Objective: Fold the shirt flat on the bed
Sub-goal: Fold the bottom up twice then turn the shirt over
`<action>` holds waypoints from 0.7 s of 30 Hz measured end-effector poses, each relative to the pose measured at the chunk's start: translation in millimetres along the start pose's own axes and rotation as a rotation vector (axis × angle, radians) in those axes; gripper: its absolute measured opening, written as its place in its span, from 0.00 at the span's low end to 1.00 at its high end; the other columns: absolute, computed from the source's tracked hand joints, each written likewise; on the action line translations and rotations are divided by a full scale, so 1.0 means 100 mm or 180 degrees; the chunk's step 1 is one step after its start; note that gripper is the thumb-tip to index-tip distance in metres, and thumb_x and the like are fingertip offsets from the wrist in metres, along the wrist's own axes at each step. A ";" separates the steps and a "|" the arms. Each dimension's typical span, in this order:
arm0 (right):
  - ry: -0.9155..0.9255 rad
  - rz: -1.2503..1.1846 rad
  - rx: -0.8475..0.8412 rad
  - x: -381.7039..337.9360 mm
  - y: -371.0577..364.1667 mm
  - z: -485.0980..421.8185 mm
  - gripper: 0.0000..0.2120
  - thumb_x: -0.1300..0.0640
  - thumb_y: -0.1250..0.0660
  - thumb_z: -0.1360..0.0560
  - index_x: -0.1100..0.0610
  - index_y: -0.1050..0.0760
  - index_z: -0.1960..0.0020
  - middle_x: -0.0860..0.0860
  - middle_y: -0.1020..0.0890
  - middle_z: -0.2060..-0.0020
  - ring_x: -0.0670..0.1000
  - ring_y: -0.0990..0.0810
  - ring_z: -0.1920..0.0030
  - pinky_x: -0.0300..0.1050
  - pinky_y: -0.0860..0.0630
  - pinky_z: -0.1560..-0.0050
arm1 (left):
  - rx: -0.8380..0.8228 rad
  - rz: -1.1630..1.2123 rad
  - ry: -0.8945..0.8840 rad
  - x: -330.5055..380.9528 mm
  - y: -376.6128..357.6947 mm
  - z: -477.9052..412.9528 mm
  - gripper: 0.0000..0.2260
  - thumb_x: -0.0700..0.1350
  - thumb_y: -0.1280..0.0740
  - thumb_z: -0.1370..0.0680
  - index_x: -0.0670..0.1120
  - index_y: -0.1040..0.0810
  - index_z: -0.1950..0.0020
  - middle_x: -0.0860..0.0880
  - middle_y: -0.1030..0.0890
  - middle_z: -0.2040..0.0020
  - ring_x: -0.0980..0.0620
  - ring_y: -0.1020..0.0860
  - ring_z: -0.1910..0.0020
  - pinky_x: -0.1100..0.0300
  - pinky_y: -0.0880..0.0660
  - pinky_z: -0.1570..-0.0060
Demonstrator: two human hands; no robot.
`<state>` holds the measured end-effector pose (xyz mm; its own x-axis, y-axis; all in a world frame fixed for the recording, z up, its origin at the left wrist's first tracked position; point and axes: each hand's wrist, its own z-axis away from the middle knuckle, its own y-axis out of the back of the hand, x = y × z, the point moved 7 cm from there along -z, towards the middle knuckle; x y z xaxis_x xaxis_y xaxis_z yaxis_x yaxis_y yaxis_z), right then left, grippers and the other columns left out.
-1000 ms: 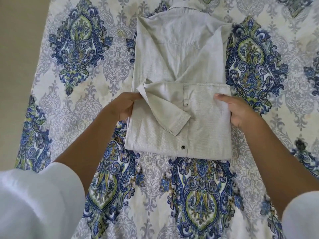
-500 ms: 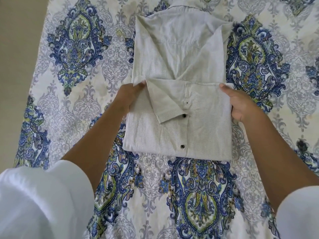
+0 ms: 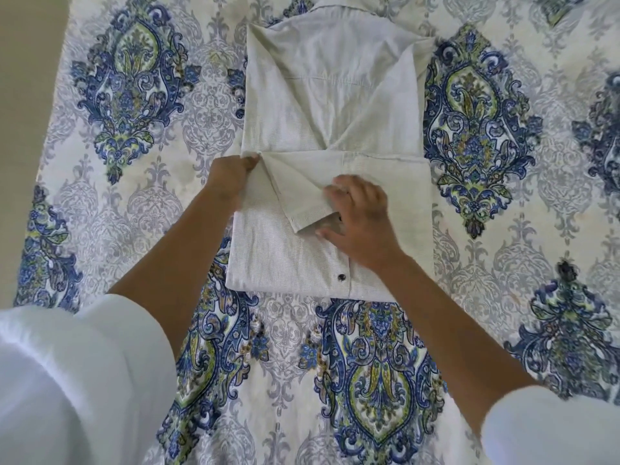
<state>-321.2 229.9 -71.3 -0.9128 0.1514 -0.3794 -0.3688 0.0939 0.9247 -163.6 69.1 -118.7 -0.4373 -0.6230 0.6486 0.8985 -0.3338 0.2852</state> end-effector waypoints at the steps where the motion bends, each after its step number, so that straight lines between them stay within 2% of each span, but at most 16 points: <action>1: 0.0037 -0.0009 0.0194 -0.05 0.00 -0.02 0.19 0.47 0.39 0.30 0.59 0.25 0.47 0.56 0.21 0.49 0.57 0.23 0.47 0.54 0.27 0.47 | 0.0045 -0.0093 -0.0099 0.01 0.00 0.00 0.10 0.50 0.31 0.25 0.43 0.22 0.55 0.47 0.20 0.53 0.49 0.22 0.53 0.53 0.27 0.42; 3: -0.0481 -0.0689 0.0473 0.00 0.07 -0.09 0.09 0.57 0.40 0.26 0.60 0.24 0.55 0.54 0.21 0.61 0.54 0.24 0.58 0.46 0.28 0.58 | 0.0105 -0.0460 -0.0341 0.05 -0.02 0.03 0.12 0.52 0.38 0.22 0.50 0.29 0.63 0.52 0.26 0.63 0.52 0.25 0.60 0.57 0.28 0.48; 4: -0.0964 -0.1252 0.0486 0.10 0.08 -0.13 0.08 0.58 0.40 0.23 0.59 0.26 0.59 0.52 0.24 0.66 0.51 0.27 0.64 0.41 0.31 0.63 | 0.0144 -0.0603 -0.0422 0.05 -0.01 0.04 0.13 0.54 0.39 0.22 0.51 0.31 0.65 0.53 0.28 0.64 0.50 0.26 0.59 0.54 0.28 0.49; 6: -0.1875 -0.2001 0.0487 0.31 0.02 -0.18 0.15 0.56 0.39 0.22 0.54 0.35 0.67 0.47 0.32 0.72 0.45 0.35 0.72 0.35 0.38 0.71 | 0.0129 -0.0781 -0.0543 0.05 0.00 0.03 0.13 0.53 0.38 0.23 0.51 0.31 0.66 0.52 0.28 0.66 0.48 0.27 0.57 0.51 0.27 0.49; 8: -0.2107 -0.1917 0.0359 0.38 -0.01 -0.24 0.19 0.55 0.38 0.23 0.52 0.41 0.69 0.45 0.35 0.74 0.44 0.39 0.74 0.37 0.42 0.73 | 0.0228 -0.0906 -0.0596 0.06 0.06 0.02 0.12 0.48 0.36 0.23 0.50 0.31 0.67 0.51 0.28 0.67 0.48 0.27 0.62 0.53 0.28 0.53; 11: -0.2103 -0.1544 0.0129 0.39 -0.05 -0.35 0.18 0.58 0.39 0.23 0.53 0.41 0.69 0.46 0.35 0.74 0.44 0.38 0.74 0.40 0.42 0.72 | 0.0292 -0.0497 -0.0450 0.00 0.14 -0.02 0.11 0.45 0.36 0.23 0.50 0.29 0.66 0.51 0.27 0.67 0.54 0.29 0.68 0.57 0.28 0.60; 13: -0.2212 -0.1413 0.0115 0.41 -0.04 -0.37 0.13 0.57 0.39 0.24 0.53 0.36 0.66 0.46 0.30 0.71 0.46 0.33 0.71 0.41 0.37 0.69 | 0.0376 -0.0405 -0.0464 0.00 0.19 -0.02 0.12 0.44 0.35 0.23 0.49 0.28 0.67 0.49 0.27 0.68 0.52 0.29 0.69 0.58 0.29 0.65; 15: -0.2318 -0.1189 0.0261 0.46 0.05 -0.32 0.03 0.56 0.38 0.24 0.55 0.29 0.55 0.49 0.24 0.60 0.49 0.25 0.61 0.43 0.30 0.60 | 0.0499 -0.0464 -0.0582 0.06 0.20 0.00 0.11 0.44 0.34 0.23 0.45 0.26 0.66 0.47 0.26 0.68 0.47 0.27 0.66 0.54 0.27 0.64; 16: -0.2387 -0.1059 0.0403 0.51 0.11 -0.27 0.05 0.56 0.38 0.24 0.57 0.28 0.50 0.51 0.23 0.54 0.51 0.24 0.54 0.46 0.28 0.55 | 0.0595 -0.0699 -0.0703 0.11 0.18 0.06 0.09 0.46 0.35 0.23 0.44 0.25 0.62 0.47 0.25 0.66 0.47 0.26 0.62 0.53 0.27 0.61; 17: -0.2443 -0.0923 0.0530 0.58 0.18 -0.20 0.08 0.56 0.38 0.24 0.58 0.28 0.46 0.53 0.23 0.49 0.53 0.26 0.48 0.48 0.27 0.50 | 0.0754 -0.1048 -0.0847 0.16 0.15 0.14 0.08 0.47 0.36 0.22 0.43 0.24 0.55 0.47 0.23 0.60 0.47 0.26 0.57 0.53 0.28 0.57; 18: -0.2417 -0.0761 0.0638 0.64 0.23 -0.13 0.11 0.57 0.39 0.24 0.59 0.28 0.43 0.54 0.24 0.46 0.54 0.28 0.43 0.50 0.28 0.46 | 0.0992 -0.1458 -0.1023 0.20 0.10 0.26 0.11 0.48 0.37 0.22 0.42 0.26 0.45 0.46 0.23 0.51 0.47 0.26 0.50 0.53 0.29 0.51; 19: -0.2293 -0.0602 0.0704 0.69 0.27 -0.07 0.12 0.57 0.39 0.24 0.59 0.29 0.41 0.55 0.25 0.42 0.55 0.30 0.40 0.51 0.30 0.44 | 0.1188 -0.1854 -0.1265 0.24 0.01 0.40 0.17 0.49 0.37 0.22 0.41 0.31 0.37 0.44 0.27 0.41 0.45 0.29 0.42 0.51 0.30 0.45; 21: -0.1737 -0.0320 0.0587 0.69 0.26 0.01 0.15 0.58 0.40 0.24 0.58 0.29 0.38 0.56 0.27 0.37 0.57 0.33 0.34 0.53 0.33 0.38 | 0.1289 -0.2391 -0.1960 0.27 -0.28 0.70 0.25 0.50 0.39 0.22 0.41 0.40 0.29 0.42 0.37 0.29 0.43 0.39 0.30 0.47 0.37 0.32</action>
<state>-393.5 243.5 -73.2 -0.6343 0.6132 -0.4708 -0.3678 0.2963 0.8815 -197.7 110.9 -59.2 -0.8942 0.1512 0.4215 0.4000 -0.1531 0.9036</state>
